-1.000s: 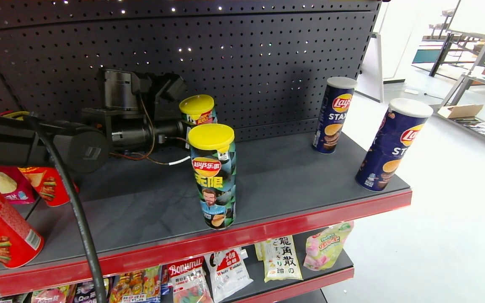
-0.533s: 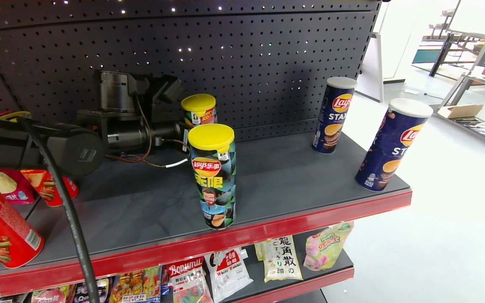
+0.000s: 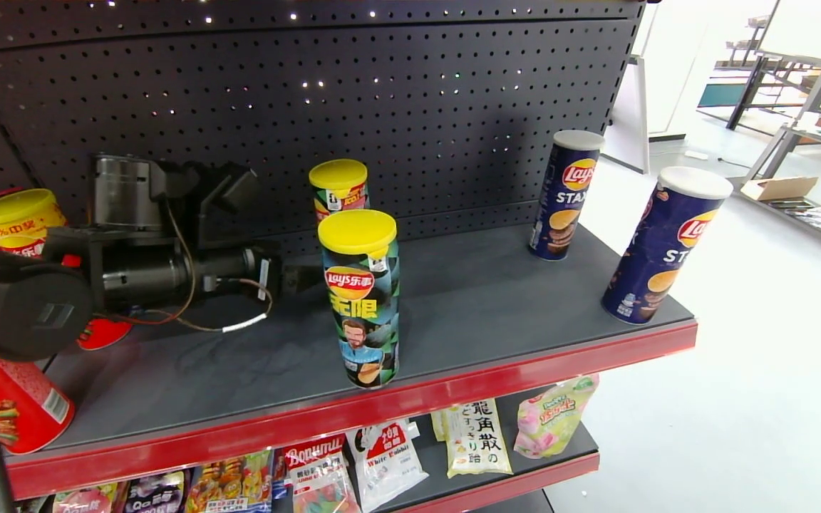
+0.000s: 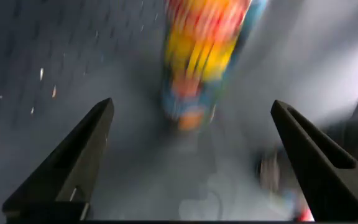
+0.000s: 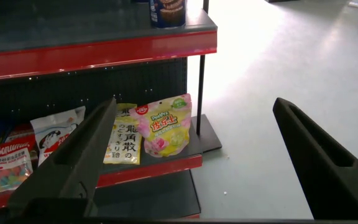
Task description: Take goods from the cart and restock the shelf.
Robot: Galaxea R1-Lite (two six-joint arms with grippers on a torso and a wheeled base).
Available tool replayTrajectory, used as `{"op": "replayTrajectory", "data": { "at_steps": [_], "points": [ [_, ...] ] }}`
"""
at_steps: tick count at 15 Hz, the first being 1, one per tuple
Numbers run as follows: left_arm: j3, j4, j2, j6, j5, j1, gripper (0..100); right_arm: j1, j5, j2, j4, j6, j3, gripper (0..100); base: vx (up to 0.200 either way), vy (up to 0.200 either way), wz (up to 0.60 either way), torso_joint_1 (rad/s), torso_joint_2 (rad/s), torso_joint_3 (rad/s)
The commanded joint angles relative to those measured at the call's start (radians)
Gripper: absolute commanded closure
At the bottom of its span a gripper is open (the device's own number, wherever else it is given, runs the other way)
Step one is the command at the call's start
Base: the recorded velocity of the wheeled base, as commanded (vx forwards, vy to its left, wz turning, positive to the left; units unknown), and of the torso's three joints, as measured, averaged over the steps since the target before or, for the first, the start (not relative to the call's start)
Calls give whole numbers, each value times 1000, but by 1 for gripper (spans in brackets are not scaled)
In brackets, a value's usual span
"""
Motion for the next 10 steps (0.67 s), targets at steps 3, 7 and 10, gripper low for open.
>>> {"op": "replayTrajectory", "data": {
  "at_steps": [3, 7, 10],
  "points": [
    [368, 35, -438, 0, 9, 37, 0, 0, 1, 1, 0, -2, -1, 0, 0, 0, 0, 0, 0, 0],
    [587, 199, -986, -69, -10, 40, 0, 0, 1, 1, 0, -2, 1, 0, 0, 0, 0, 0, 0, 0],
    [495, 562, -1328, -90, -8, 37, 0, 0, 1, 1, 0, 0, -1, 0, 0, 0, 0, 0, 0, 0]
  ]
}}
